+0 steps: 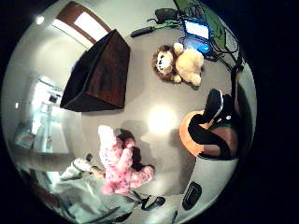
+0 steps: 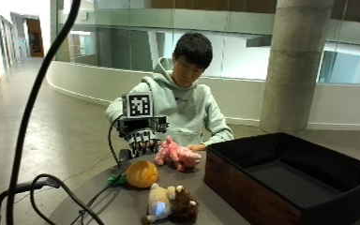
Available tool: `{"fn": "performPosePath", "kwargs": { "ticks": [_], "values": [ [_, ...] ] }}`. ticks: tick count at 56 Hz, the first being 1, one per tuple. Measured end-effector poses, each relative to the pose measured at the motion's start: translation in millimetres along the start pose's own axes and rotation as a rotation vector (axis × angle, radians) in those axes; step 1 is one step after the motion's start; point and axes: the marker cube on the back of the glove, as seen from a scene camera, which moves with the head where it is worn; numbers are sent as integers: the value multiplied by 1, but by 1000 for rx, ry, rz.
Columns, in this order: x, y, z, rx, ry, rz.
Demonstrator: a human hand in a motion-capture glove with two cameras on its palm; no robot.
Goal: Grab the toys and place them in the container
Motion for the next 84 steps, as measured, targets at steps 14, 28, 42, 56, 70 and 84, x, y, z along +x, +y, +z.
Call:
{"fn": "performPosePath", "kwargs": {
  "ticks": [14,28,42,56,70,84],
  "values": [
    [-1,-1,-6,-15,6,3],
    [1,-1,-5,-43,-7,8],
    [6,2,10,-162,16,44],
    [13,7,29,-313,21,41],
    [15,15,57,-437,23,56],
    [11,22,86,-396,-15,19]
  ]
}}
